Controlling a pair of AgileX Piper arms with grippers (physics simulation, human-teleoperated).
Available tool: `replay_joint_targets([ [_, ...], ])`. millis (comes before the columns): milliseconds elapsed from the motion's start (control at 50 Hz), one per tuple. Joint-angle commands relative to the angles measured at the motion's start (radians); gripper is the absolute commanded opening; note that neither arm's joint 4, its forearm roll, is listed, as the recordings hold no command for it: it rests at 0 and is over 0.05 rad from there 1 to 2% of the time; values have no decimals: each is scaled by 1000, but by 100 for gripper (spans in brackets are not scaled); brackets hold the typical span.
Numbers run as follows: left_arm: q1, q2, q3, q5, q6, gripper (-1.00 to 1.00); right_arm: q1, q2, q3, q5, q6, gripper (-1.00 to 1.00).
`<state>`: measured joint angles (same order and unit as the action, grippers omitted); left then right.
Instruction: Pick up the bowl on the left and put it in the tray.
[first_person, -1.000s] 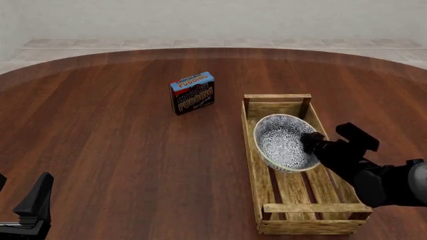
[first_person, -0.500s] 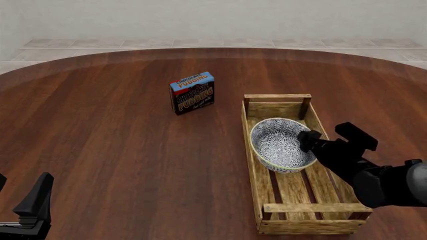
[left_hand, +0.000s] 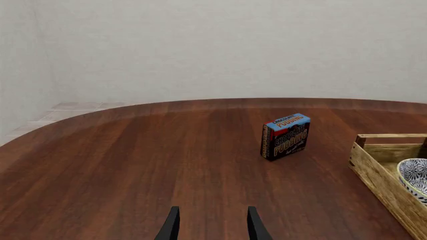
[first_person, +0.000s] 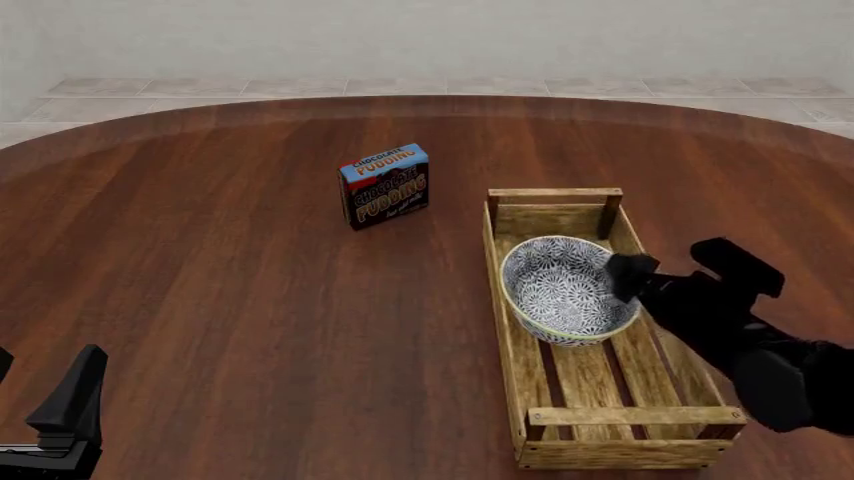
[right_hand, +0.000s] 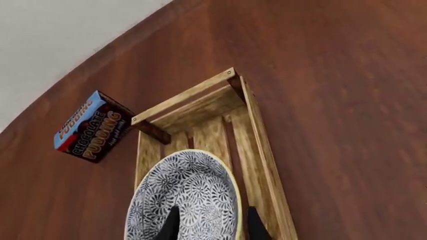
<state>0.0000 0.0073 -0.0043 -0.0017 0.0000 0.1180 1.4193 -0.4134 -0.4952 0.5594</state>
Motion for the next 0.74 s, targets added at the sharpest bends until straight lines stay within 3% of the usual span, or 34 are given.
replay_joint_targets([
  [20,0,0,0,0,0,100,38,-253,51,137,-9,100],
  [420,0,0,0,0,0,100,104,-590,43,394,-47,100],
  [740,0,0,0,0,0,100,154,-727,48,490,-54,100],
])
